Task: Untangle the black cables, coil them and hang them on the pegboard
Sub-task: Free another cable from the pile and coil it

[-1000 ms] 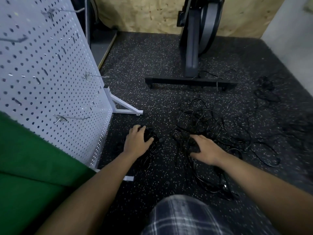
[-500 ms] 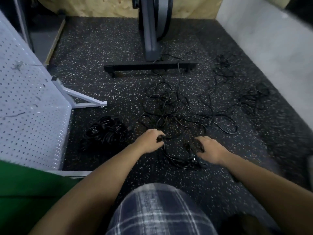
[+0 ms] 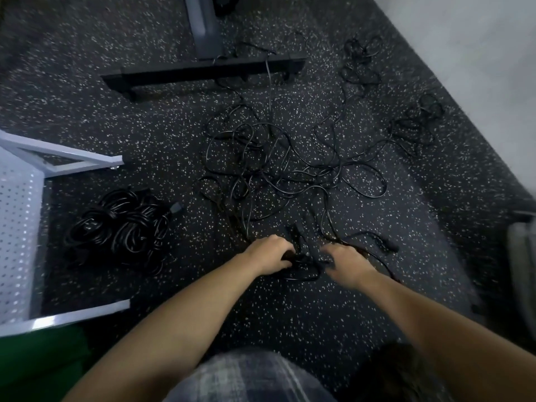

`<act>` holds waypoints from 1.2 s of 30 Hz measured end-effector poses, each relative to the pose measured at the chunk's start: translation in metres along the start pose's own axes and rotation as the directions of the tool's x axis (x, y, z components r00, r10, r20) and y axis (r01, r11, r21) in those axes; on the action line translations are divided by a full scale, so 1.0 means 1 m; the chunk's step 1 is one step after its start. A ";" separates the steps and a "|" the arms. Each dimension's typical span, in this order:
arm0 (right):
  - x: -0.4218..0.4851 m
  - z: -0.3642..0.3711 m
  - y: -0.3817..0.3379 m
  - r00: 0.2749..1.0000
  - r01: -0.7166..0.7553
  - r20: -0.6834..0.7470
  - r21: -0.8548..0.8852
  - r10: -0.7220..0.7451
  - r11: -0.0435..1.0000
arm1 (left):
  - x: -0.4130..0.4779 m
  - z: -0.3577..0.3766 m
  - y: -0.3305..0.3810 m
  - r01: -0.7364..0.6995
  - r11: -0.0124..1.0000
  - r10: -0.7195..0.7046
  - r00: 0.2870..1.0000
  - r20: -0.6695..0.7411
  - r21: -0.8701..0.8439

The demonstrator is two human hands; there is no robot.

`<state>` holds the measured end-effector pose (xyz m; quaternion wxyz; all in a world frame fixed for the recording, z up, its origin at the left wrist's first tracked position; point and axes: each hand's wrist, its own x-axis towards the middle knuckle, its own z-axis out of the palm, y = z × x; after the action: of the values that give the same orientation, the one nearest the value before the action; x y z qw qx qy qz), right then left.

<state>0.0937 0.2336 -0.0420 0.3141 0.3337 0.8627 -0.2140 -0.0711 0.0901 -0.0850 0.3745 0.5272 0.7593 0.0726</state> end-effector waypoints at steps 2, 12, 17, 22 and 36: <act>0.004 0.009 0.006 1.000 -0.026 0.007 0.015 0.025 1.000 | 0.007 0.007 0.005 -0.010 1.000 0.011 1.000 -0.014 0.017; 0.006 0.034 0.015 0.987 0.024 -0.161 0.230 0.014 0.973 | 0.017 0.021 0.003 -0.054 0.995 0.037 0.983 -0.178 -0.087; -0.005 -0.004 0.018 0.941 0.177 -0.327 0.258 -0.087 0.950 | 0.015 -0.006 0.008 -0.087 0.956 0.012 0.965 -0.260 -0.279; -0.029 -0.071 0.008 0.872 0.303 -0.448 0.175 -0.199 0.937 | 0.005 -0.066 0.022 -0.077 0.953 -0.010 0.959 -0.282 -0.293; -0.185 -0.249 -0.032 0.545 0.547 -0.777 0.045 -0.315 0.836 | -0.114 -0.247 0.142 -0.225 0.878 -0.003 0.881 -0.474 -0.423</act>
<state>0.0784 0.2741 0.2669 -0.1794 0.2070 0.9285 -0.2505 -0.1056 0.1250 0.2181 0.2941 0.4330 0.7535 0.3977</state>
